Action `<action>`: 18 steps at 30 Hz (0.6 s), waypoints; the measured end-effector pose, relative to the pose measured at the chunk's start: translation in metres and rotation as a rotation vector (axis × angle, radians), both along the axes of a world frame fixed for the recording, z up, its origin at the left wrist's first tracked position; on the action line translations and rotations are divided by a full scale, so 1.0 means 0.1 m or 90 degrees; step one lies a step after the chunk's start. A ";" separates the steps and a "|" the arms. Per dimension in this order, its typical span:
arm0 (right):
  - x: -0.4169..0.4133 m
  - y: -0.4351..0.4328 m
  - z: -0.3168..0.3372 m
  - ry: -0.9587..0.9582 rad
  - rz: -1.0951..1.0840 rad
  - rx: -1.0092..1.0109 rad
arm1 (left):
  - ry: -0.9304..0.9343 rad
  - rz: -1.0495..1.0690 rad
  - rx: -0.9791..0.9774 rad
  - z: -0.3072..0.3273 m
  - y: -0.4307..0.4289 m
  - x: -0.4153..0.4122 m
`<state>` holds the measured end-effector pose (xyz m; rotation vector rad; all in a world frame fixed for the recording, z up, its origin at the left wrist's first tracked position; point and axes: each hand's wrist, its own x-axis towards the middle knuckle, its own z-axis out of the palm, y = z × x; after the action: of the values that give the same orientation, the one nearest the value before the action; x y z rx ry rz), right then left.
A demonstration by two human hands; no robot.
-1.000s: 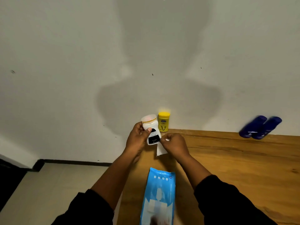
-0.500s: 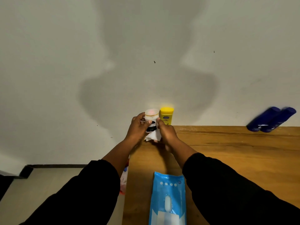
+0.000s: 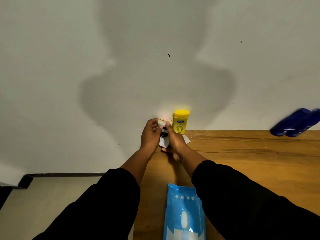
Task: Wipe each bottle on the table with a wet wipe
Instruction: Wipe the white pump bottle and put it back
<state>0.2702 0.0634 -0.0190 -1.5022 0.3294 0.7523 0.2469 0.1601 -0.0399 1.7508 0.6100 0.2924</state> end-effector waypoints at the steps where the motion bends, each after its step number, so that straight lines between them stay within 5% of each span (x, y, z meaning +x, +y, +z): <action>1: 0.01 0.01 0.00 0.001 0.002 -0.005 | 0.000 0.013 -0.010 -0.01 0.00 0.01; 8: 0.02 0.04 -0.02 -0.007 -0.005 -0.050 | -0.021 0.083 -0.079 -0.07 0.00 0.01; 18: -0.05 -0.14 -0.11 -0.169 0.143 -0.417 | -0.019 0.077 -0.081 -0.07 0.01 0.02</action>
<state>0.2651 0.0494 -0.0300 -2.2630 0.2136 0.6353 0.2485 0.1607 -0.0472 1.5877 0.7004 0.3552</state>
